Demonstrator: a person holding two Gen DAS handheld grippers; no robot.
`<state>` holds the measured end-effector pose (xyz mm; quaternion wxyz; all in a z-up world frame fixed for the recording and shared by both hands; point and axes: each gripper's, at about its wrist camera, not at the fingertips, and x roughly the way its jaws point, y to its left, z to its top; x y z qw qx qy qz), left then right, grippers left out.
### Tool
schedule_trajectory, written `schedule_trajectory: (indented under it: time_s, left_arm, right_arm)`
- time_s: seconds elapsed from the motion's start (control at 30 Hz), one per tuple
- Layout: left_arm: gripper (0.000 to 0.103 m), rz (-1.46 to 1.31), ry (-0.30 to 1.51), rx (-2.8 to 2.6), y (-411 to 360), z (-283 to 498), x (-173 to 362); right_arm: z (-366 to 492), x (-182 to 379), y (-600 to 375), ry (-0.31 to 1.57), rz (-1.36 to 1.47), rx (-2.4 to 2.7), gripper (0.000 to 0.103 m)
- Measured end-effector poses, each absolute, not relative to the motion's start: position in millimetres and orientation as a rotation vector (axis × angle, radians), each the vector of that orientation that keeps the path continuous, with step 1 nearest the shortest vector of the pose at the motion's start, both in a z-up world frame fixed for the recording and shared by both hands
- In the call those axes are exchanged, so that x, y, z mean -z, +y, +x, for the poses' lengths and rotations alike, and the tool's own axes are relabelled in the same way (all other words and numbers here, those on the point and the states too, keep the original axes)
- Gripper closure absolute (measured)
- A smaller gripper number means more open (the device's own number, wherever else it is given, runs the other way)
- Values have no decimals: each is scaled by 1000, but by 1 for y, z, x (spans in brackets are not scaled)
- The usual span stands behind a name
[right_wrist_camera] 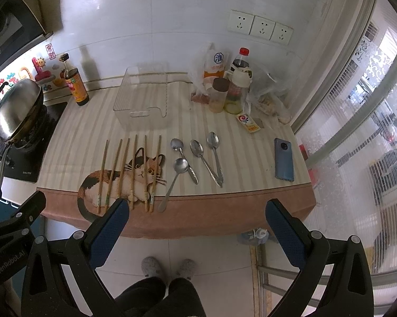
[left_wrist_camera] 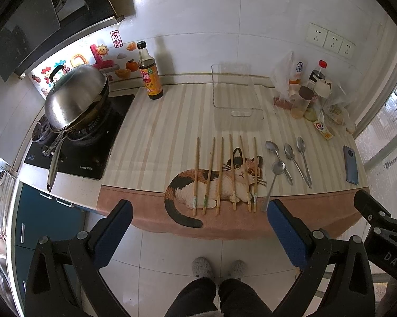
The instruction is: Organize utensils
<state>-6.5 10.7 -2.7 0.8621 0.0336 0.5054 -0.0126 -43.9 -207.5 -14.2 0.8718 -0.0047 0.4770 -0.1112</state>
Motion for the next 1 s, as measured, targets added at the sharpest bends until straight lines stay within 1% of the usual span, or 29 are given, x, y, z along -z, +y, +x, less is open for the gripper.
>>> schedule_trajectory:
  time_s: [0.83, 1.0]
  left_arm:
    - [0, 61, 1054, 26, 12, -11, 3]
    - [0, 64, 949, -12, 10, 4, 1]
  right_arm:
    - [-52, 14, -201, 992, -14, 234, 0]
    - [-50, 19, -209, 956, 11, 243, 0]
